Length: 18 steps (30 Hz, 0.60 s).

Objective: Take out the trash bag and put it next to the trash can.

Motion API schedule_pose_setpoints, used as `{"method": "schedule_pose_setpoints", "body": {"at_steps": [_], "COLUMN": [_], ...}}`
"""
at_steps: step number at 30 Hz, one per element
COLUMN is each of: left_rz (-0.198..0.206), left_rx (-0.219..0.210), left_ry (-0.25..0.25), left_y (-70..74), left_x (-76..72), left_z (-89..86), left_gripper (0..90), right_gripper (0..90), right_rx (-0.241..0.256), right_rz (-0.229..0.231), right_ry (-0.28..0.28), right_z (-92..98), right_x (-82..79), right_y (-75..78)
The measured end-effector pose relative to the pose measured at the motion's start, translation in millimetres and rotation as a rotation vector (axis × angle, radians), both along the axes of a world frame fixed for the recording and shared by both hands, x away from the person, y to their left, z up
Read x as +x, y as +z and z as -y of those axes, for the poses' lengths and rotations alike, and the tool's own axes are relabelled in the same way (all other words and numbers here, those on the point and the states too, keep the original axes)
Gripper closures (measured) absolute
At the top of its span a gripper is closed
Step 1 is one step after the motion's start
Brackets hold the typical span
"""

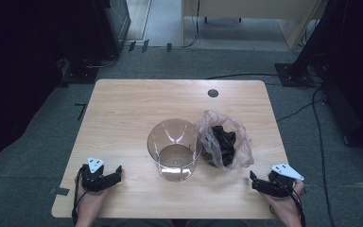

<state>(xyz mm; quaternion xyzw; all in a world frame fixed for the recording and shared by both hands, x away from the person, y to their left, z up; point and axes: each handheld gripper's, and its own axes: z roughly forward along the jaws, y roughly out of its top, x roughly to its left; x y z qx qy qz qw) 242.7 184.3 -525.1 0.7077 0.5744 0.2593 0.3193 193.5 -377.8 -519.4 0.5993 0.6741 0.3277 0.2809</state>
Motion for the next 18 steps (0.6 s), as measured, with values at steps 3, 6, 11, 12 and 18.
{"method": "schedule_pose_setpoints", "body": {"at_steps": [3,6,11,12,18], "left_rz": [0.0,0.0,0.0,0.0,0.0], "left_rx": [0.0,0.0,0.0,0.0,0.001], "left_ry": [0.0,0.0,0.0,0.0,-0.005], "left_y": [0.0,0.0,0.0,-0.1,0.0], "left_x": [0.0,0.0,0.0,0.0,-0.1], "left_z": [0.0,0.0,0.0,0.0,0.0], "left_gripper": [16.1,16.1,16.1,16.1,16.1], "right_gripper": [5.5,5.5,5.5,5.5,5.7], "right_rx": [0.01,0.002,0.054,0.063,0.018], "right_rz": [-0.007,-0.019,-0.051,-0.059,-0.076], "right_ry": [-0.02,-0.044,-0.075,-0.074,-0.071], "right_z": [5.2,11.0,20.1,20.7,15.7], "right_x": [0.8,1.3,3.0,3.3,4.5], "right_y": [-1.2,-2.7,-5.4,-6.1,-9.0]}}
